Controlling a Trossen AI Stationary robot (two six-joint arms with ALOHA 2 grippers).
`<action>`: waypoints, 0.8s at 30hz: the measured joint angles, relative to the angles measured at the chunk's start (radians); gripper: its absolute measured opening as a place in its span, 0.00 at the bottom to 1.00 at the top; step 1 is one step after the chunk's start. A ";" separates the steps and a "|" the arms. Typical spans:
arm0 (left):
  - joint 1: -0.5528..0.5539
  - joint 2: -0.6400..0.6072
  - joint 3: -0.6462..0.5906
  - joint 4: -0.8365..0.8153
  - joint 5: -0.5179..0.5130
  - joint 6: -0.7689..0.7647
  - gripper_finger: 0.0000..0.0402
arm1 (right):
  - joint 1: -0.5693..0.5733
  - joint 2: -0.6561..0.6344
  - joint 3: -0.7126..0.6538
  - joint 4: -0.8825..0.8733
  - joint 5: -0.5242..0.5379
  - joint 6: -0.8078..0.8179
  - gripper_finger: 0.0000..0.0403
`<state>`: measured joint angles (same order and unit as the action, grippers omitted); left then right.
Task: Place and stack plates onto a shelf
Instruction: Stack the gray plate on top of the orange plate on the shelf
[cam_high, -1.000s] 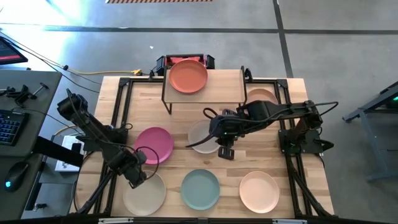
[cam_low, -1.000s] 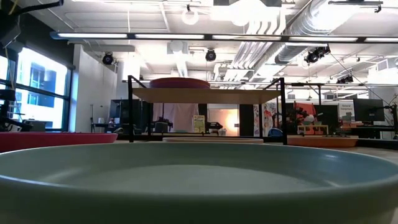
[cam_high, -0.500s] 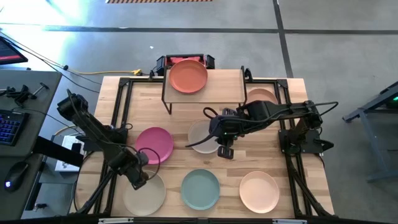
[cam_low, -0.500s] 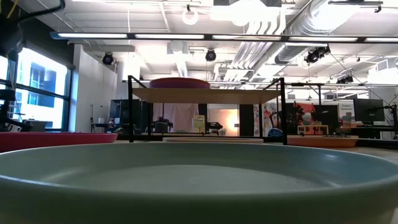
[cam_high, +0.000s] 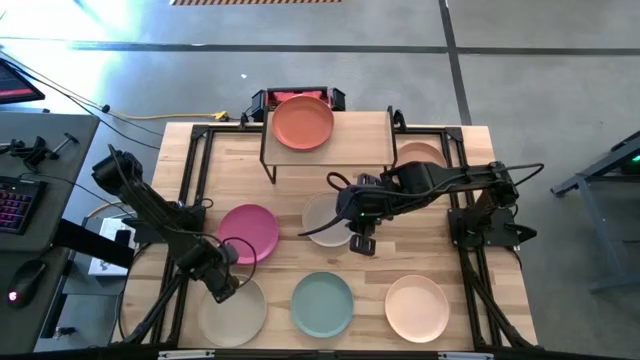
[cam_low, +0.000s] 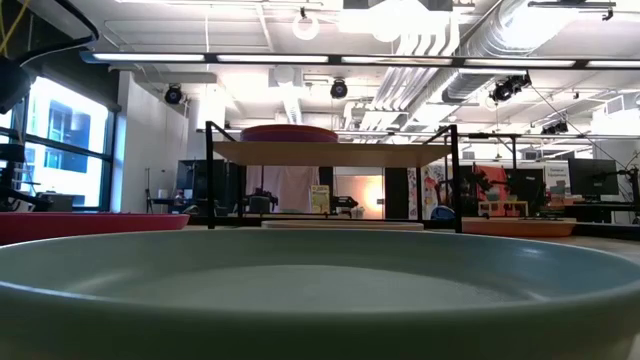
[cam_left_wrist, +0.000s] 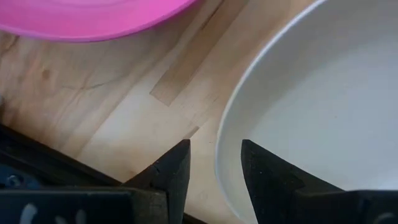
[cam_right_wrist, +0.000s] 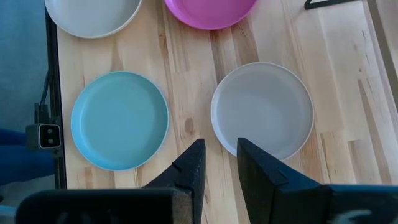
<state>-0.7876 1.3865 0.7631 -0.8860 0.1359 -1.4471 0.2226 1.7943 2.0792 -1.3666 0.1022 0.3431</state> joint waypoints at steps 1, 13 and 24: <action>0.002 0.008 0.000 0.008 0.001 0.011 0.33 | 0.000 0.000 0.000 0.000 0.000 0.000 0.18; 0.008 0.110 0.000 0.035 0.023 0.037 0.33 | 0.000 0.000 0.000 0.002 0.000 0.000 0.18; 0.010 0.114 0.000 0.087 0.019 0.064 0.24 | 0.000 0.000 0.000 0.003 0.000 0.001 0.18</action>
<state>-0.7780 1.5005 0.7631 -0.7986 0.1554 -1.3829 0.2226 1.7943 2.0792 -1.3636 0.1023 0.3439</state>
